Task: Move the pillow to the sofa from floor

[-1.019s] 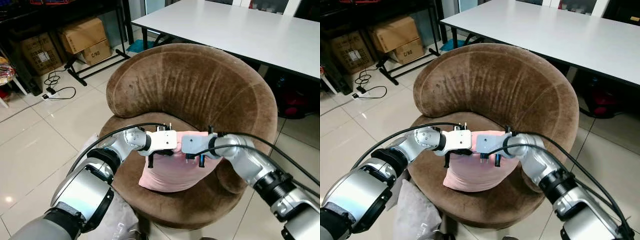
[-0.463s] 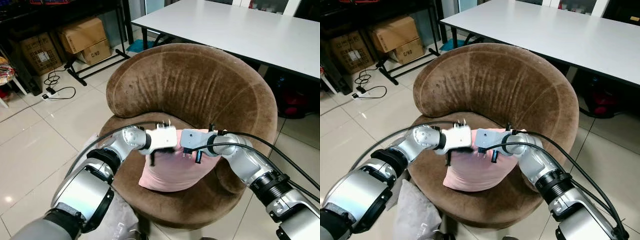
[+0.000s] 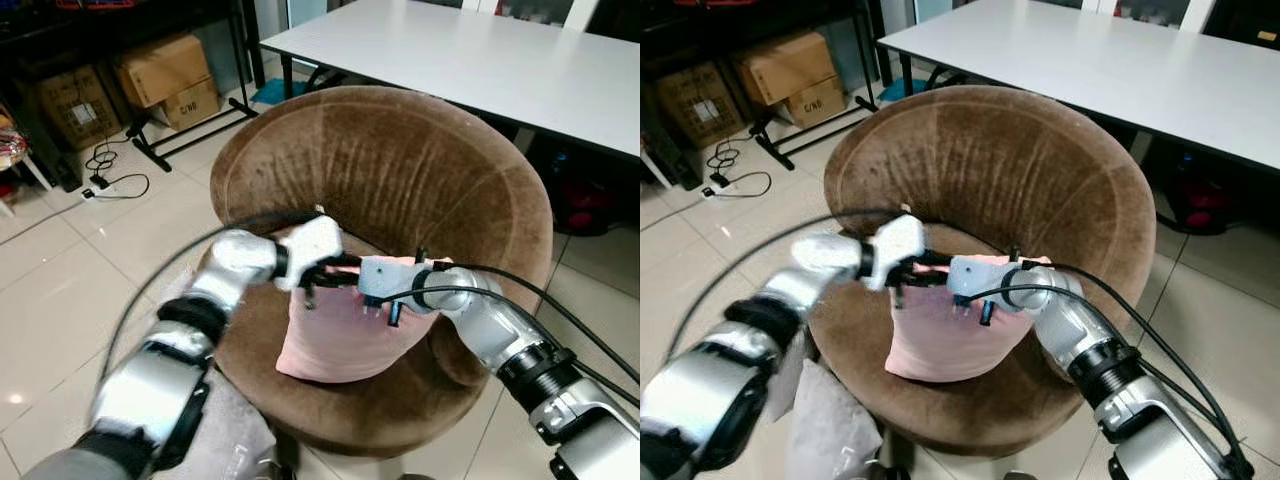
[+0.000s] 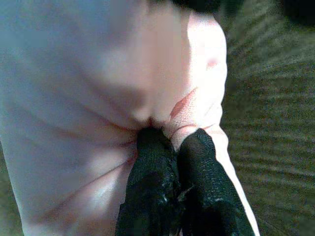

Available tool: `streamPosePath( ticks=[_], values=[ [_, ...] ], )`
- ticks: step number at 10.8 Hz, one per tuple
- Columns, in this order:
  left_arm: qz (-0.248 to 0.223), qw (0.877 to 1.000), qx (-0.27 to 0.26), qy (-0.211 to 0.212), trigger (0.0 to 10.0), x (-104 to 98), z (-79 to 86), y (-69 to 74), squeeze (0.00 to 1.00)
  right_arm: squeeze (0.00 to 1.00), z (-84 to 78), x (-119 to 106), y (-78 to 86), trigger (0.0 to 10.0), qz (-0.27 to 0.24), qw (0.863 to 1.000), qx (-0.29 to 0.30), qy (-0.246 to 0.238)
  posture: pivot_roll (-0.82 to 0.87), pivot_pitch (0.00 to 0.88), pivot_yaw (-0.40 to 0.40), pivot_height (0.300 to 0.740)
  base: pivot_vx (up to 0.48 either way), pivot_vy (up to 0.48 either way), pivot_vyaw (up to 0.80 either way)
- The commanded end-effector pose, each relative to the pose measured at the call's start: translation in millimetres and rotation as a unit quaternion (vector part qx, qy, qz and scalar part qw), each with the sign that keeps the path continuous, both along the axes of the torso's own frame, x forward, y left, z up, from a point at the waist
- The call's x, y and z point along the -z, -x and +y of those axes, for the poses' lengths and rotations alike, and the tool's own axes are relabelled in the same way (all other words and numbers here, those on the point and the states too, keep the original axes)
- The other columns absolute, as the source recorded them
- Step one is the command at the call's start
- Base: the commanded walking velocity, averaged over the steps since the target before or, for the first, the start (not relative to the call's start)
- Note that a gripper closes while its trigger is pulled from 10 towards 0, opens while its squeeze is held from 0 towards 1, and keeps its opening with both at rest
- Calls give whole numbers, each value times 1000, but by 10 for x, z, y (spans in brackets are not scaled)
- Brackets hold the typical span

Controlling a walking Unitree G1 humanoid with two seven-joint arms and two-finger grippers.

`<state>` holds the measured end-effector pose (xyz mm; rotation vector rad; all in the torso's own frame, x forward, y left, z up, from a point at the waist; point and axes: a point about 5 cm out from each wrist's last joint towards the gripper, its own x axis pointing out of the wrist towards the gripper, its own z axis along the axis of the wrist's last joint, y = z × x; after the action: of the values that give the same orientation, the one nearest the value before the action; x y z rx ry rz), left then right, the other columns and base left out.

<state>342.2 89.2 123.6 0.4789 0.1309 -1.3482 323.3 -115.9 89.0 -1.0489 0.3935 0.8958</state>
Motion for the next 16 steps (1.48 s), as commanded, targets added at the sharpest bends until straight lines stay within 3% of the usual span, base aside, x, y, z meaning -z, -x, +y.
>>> streamPosePath(
  ticks=[1,2,3,4,5,6,7,8,9,10,11,12,14,15,16],
  values=[
    [2,1000,1,17,10000,-58,21,-3,1000,0,1,44,20,0,7,1000,3,0,-201,0,81,740,0,0,0],
    [6,998,-6,65,10000,-178,55,2,1000,0,20,41,10,0,-1,1000,3,0,-200,0,85,740,0,0,0],
    [-7,994,-30,100,10000,-332,179,5,1000,0,33,25,-8,0,-5,1000,12,-10,-195,0,91,740,0,0,0],
    [-35,989,-73,121,10000,-488,373,10,1000,0,60,8,-11,0,10,998,30,-49,-188,0,91,740,0,0,0],
    [-55,986,-103,123,10000,-568,509,24,1000,0,83,-22,-21,0,18,996,45,-79,-181,0,91,740,0,0,0],
    [-60,985,-124,104,10000,-614,666,132,1000,0,131,-114,-74,0,40,983,89,-155,-170,0,86,740,0,0,0],
    [-57,987,-135,61,10000,-556,754,277,961,0,155,-227,-163,0,58,962,141,-229,-156,0,80,740,0,0,0],
    [-74,982,-175,1,10000,-370,806,431,0,0,147,-369,-329,0,81,923,214,-309,-140,0,68,740,0,0,0],
    [-78,971,-225,-14,10000,-243,828,484,0,0,132,-483,-466,0,104,881,276,-371,-127,0,54,740,0,0,0],
    [-76,968,-238,-17,10000,-228,812,552,0,0,124,-529,-511,0,117,856,306,-400,-126,0,52,740,0,0,0],
    [-75,962,-262,-20,10000,-214,806,644,0,0,118,-584,-563,0,138,821,340,-438,-123,0,46,740,0,0,0],
    [-81,958,-273,-27,10000,-195,822,660,0,0,111,-601,-599,0,151,794,365,-462,-122,0,45,740,0,0,0],
    [-86,954,-285,-44,10000,-187,871,670,0,0,44,-602,-687,0,168,700,463,-518,-116,0,40,740,0,0,0],
    [-84,952,-290,-46,10000,-203,882,693,0,0,24,-642,-719,0,162,679,481,-530,-112,0,36,740,0,0,0],
    [-81,951,-293,-49,10000,-212,892,718,0,0,-10,-700,-758,0,158,647,500,-554,-110,0,32,740,0,0,0]
  ],
)
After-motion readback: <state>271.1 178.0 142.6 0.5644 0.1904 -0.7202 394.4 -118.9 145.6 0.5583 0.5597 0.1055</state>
